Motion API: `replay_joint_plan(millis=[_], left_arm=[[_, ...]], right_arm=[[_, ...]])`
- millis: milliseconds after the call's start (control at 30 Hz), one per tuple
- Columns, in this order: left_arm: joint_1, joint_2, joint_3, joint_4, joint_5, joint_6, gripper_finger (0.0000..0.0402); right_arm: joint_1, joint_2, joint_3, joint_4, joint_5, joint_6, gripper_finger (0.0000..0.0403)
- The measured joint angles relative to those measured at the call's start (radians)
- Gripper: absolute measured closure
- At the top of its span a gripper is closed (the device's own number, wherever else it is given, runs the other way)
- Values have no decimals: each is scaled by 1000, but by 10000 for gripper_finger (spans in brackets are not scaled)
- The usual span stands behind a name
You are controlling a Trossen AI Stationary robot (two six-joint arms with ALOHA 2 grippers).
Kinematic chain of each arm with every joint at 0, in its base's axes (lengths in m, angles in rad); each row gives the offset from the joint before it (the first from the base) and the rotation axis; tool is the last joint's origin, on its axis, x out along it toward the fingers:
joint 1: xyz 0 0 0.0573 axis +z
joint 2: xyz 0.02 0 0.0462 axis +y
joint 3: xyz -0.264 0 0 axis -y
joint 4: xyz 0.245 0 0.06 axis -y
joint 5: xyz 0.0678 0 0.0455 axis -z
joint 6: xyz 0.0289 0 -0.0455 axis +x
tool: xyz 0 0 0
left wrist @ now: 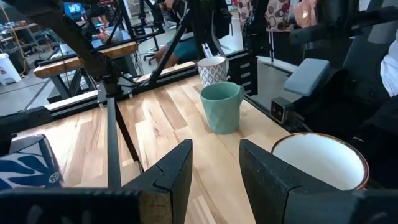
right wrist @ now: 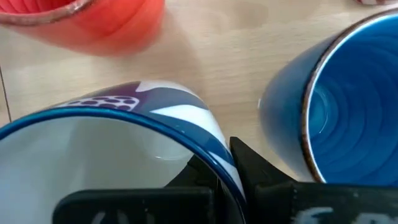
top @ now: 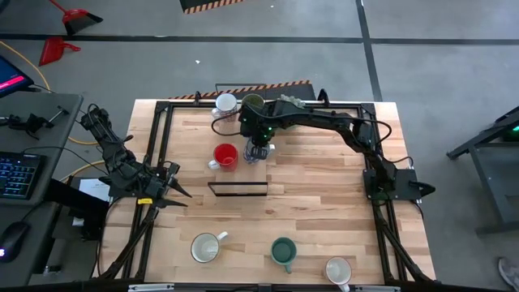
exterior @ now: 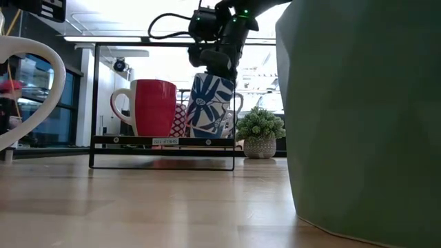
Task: Place coffee mugs
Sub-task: Put the blue patterned mug on the shelf
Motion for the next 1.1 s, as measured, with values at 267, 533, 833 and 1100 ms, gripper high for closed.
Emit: replay_joint_plan(millis=[267,533,833,1100], left_arm=[[0,0,0,-8,0,-1,282],[0,0,0,-29,0,-2,282],[0,0,0,-30,1,-1,282],[0,0,0,-30,3,-2,282]], right_arm=[[1,6,0,-1,24,29,403],[5,6,0,-3,54,90,403],[25,6,0,-10,53,88,403],[38,25,0,-7,100,107,403]])
